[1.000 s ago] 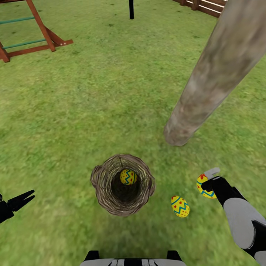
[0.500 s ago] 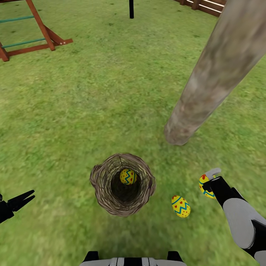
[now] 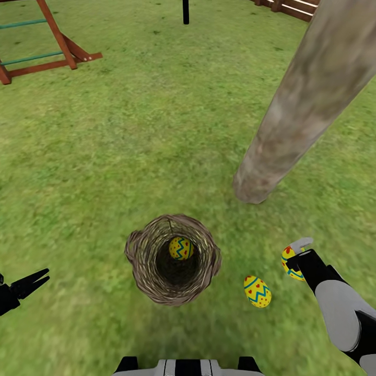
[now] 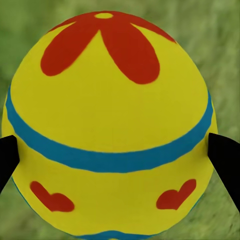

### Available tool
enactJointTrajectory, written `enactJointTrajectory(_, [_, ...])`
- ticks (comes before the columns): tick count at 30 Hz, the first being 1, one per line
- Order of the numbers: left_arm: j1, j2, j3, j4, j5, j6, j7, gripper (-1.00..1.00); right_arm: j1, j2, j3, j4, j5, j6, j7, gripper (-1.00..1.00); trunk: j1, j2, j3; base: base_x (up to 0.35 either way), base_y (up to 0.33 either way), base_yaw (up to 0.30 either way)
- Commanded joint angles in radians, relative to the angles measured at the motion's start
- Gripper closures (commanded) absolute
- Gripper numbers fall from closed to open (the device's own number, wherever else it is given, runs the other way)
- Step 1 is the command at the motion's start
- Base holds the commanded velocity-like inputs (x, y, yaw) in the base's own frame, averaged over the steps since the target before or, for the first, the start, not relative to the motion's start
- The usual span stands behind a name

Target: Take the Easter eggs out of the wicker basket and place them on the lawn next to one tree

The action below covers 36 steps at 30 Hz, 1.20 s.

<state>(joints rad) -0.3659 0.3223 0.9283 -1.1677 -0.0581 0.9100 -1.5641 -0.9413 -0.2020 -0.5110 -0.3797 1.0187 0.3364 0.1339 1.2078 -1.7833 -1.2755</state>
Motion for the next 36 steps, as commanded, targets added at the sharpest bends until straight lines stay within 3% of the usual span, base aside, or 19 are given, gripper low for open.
enactJointTrajectory(1, [-0.001,0.000,0.001,-0.001,-0.006,0.010,-0.007,-1.00,-0.001,0.000,-0.007,-0.002,0.011,0.001,0.009,1.00,0.004,-0.008,-0.004,0.000,0.000,0.000])
enactJointTrajectory(16, [-0.001,0.004,0.003,-0.005,0.001,0.012,-0.007,-1.00,-0.001,0.002,-0.007,-0.002,0.011,0.002,0.007,1.00,0.061,-0.113,-0.051,0.000,0.000,0.000])
enactJointTrajectory(18, [-0.001,0.007,0.019,-0.014,0.001,0.016,-0.007,-1.00,-0.001,0.006,-0.007,-0.001,0.012,0.001,0.007,1.00,0.069,-0.127,-0.057,0.000,0.000,0.000])
enactJointTrajectory(20, [-0.001,0.009,0.058,-0.014,-0.002,0.019,-0.007,-1.00,-0.001,0.018,-0.007,-0.001,0.012,0.001,0.007,1.00,0.077,-0.141,-0.063,0.000,0.000,0.000])
enactJointTrajectory(23, [-0.002,0.010,0.066,-0.017,0.002,0.022,-0.007,-1.00,-0.001,0.026,-0.007,-0.002,0.012,0.002,0.007,1.00,0.088,-0.162,-0.073,0.000,0.000,0.000])
enactJointTrajectory(26, [-0.004,0.030,0.081,-0.040,0.006,0.032,-0.007,-1.00,-0.001,0.026,-0.007,-0.002,0.011,0.003,-0.001,1.00,0.100,-0.183,-0.082,0.000,0.000,0.000])
enactJointTrajectory(28, [-0.004,0.038,0.097,-0.049,0.036,0.034,-0.007,-1.00,-0.001,0.025,-0.007,-0.002,0.011,0.003,-0.016,1.00,0.107,-0.197,-0.088,0.000,0.000,0.000])
enactJointTrajectory(30, [-0.004,0.043,0.103,-0.054,0.109,0.034,-0.007,-1.00,-0.001,0.025,-0.007,-0.002,0.012,0.003,-0.023,1.00,0.115,-0.211,-0.095,0.000,0.000,0.000])
enactJointTrajectory(31, [-0.004,0.047,0.104,-0.055,0.128,0.034,-0.007,-1.00,-0.001,0.026,-0.007,-0.002,0.012,0.003,-0.024,1.00,0.119,-0.218,-0.098,0.000,0.000,0.000])
enactJointTrajectory(33, [-0.004,0.062,0.119,-0.059,0.141,0.072,-0.007,-1.00,-0.001,0.027,-0.006,-0.002,0.012,0.003,-0.025,1.00,0.127,-0.232,-0.104,0.000,0.000,0.000])
enactJointTrajectory(36, [-0.003,0.063,0.136,-0.059,0.143,0.087,-0.007,-1.00,-0.001,0.027,-0.006,-0.001,0.012,0.004,-0.025,1.00,0.138,-0.253,-0.113,0.000,0.000,0.000])
